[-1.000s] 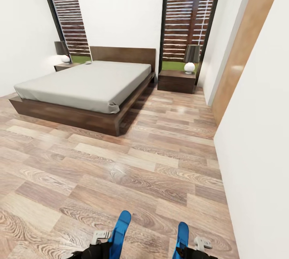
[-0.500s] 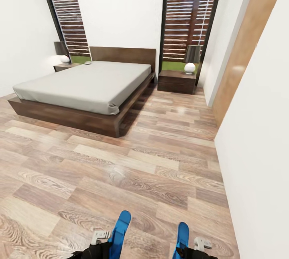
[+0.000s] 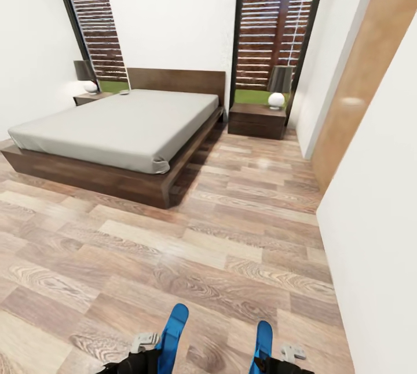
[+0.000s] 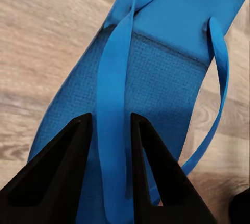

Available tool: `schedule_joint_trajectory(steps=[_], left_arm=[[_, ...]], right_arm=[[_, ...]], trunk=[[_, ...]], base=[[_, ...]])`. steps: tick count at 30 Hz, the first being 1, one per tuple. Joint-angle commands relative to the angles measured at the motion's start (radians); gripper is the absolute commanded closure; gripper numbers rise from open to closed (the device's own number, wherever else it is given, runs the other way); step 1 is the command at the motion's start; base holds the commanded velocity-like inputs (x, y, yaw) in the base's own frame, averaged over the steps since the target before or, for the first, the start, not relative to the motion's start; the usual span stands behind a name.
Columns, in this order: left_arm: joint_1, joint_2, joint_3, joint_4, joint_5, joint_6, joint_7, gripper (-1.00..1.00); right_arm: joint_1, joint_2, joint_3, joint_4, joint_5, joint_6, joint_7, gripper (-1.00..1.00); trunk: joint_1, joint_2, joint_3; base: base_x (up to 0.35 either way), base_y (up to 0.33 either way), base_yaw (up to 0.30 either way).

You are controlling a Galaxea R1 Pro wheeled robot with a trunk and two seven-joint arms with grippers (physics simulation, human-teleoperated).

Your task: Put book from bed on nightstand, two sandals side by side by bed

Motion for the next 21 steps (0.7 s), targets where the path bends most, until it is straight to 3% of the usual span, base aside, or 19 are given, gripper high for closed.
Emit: schedule_joint_trajectory(steps=[1, 11, 21], left_arm=[[-0.001, 0.001, 0.0, 0.001, 0.006, -0.004, -0.003, 1.0], [-0.001, 0.005, 0.019, 0.001, 0.006, -0.004, -0.003, 1.0], [-0.001, 0.005, 0.019, 0.001, 0.006, -0.004, -0.003, 1.0]], right_arm=[[0.0, 0.0, -0.008, -0.001, -0.006, 0.008, 0.006, 1.0], [0.0, 0.0, -0.008, -0.001, -0.005, 0.008, 0.007, 1.0], [0.0, 0.0, -0.008, -0.001, -0.006, 0.008, 0.006, 1.0]], trunk=[[0.0, 0.0, -0.001], [0.0, 0.0, -0.001], [0.0, 0.0, -0.001]], base=[[0.321, 0.0, 0.0], [0.326, 0.0, -0.008], [0.328, 0.0, -0.168]])
